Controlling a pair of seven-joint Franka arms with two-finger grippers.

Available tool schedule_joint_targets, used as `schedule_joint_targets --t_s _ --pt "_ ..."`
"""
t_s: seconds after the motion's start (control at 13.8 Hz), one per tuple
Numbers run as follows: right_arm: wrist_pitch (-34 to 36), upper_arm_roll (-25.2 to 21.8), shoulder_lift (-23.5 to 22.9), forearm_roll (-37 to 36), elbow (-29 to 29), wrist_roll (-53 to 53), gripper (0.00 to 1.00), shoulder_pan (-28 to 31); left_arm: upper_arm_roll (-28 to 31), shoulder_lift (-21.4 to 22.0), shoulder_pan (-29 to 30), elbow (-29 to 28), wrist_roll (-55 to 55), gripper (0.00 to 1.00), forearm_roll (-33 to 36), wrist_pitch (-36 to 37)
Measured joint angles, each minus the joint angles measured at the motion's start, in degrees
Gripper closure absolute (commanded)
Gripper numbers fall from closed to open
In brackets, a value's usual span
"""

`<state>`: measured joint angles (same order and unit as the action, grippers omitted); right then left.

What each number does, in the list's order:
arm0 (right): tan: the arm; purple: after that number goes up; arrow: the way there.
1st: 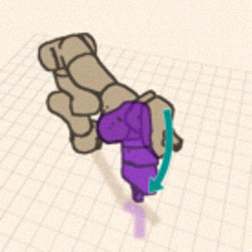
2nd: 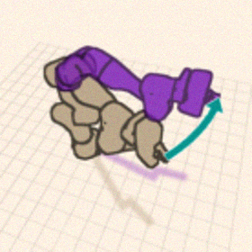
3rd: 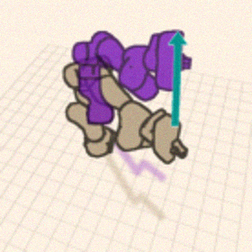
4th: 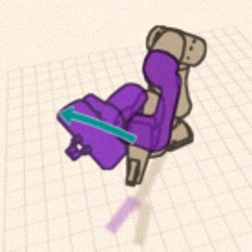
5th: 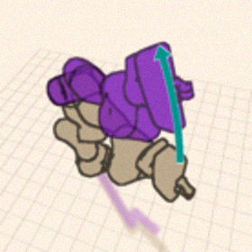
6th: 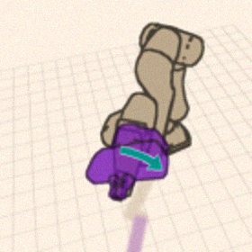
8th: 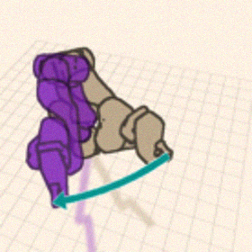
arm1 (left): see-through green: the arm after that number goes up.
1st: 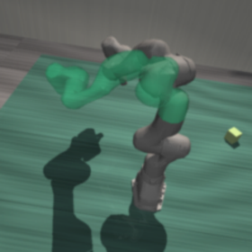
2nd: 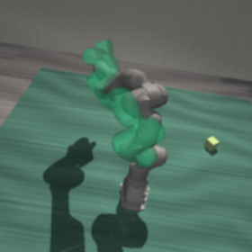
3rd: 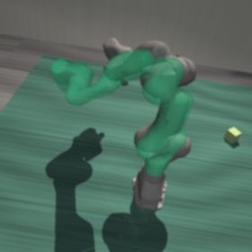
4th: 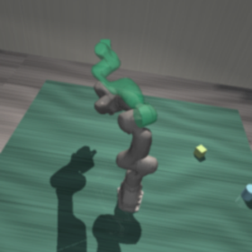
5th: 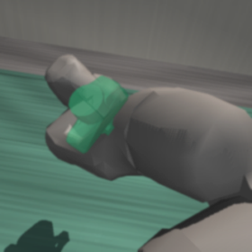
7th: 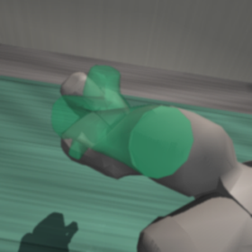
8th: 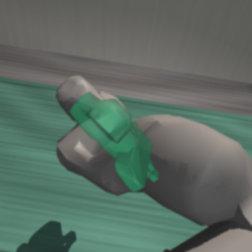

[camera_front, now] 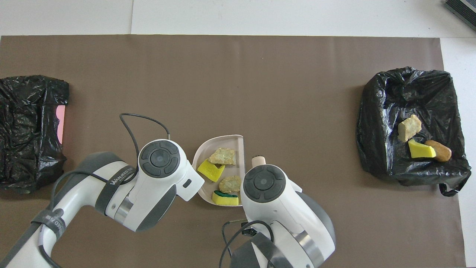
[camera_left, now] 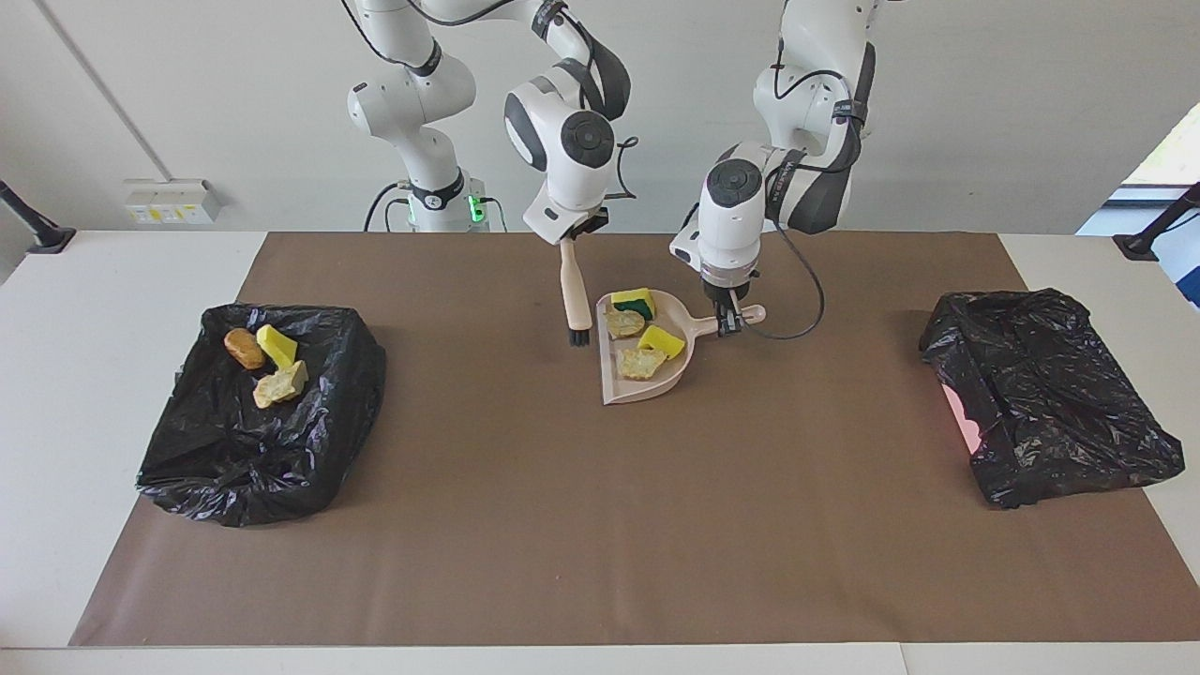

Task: Sweep and dump trash in bin
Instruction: 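Sweep the yellow sponges and bread into the dustpan with the right gripper's brush, then tip the dustpan into the nearer black bag while the right gripper drops the brush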

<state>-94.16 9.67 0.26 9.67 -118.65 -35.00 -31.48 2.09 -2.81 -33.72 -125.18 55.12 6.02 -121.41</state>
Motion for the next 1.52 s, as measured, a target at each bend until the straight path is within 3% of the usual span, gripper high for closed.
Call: schedule_joint_targets --t_s 0.29,0.43,0.65,0.94,1.08,1.16,1.23,1.3,1.52 --pt "-4.1 1.1 2.3 4.8 -2.8 -9.2 1.00 -5.3 0.4 3.3 6.2 1.0 8.5 1.00 -0.1 1.5" --pt "-9.6 1.2 4.1 7.2 -7.2 -9.5 1.00 -7.0 0.7 6.5 11.1 2.4 15.8 1.00 -0.3 4.5" --pt "-19.0 1.4 2.9 9.3 -13.0 -10.2 1.00 -10.1 0.9 9.0 19.2 7.3 24.4 1.00 -0.4 11.7" --pt "-19.7 1.1 1.2 10.7 -14.4 -10.2 0.96 -10.1 1.2 9.2 32.8 14.9 35.2 1.00 -4.1 18.1" --pt "-19.7 1.1 1.1 11.8 -15.0 -10.2 0.73 -10.0 1.5 9.0 38.6 17.7 36.6 1.00 -4.8 19.5" --pt "-19.7 1.1 1.0 11.9 -15.0 -10.0 0.52 -9.9 1.7 8.7 41.2 18.7 36.8 1.00 -4.9 19.8" --pt "-19.7 1.1 0.9 11.9 -15.0 -9.8 0.04 -9.9 1.9 8.3 43.9 19.7 37.1 1.00 -5.0 19.7" --pt "-19.7 1.1 0.9 11.9 -15.0 -9.5 0.00 -9.9 2.1 7.6 46.5 21.1 37.4 1.00 -5.1 19.5" --pt "-20.1 1.0 0.6 11.5 -14.5 -7.4 0.00 -9.4 2.3 3.8 52.3 27.3 38.2 1.00 -4.6 17.8"
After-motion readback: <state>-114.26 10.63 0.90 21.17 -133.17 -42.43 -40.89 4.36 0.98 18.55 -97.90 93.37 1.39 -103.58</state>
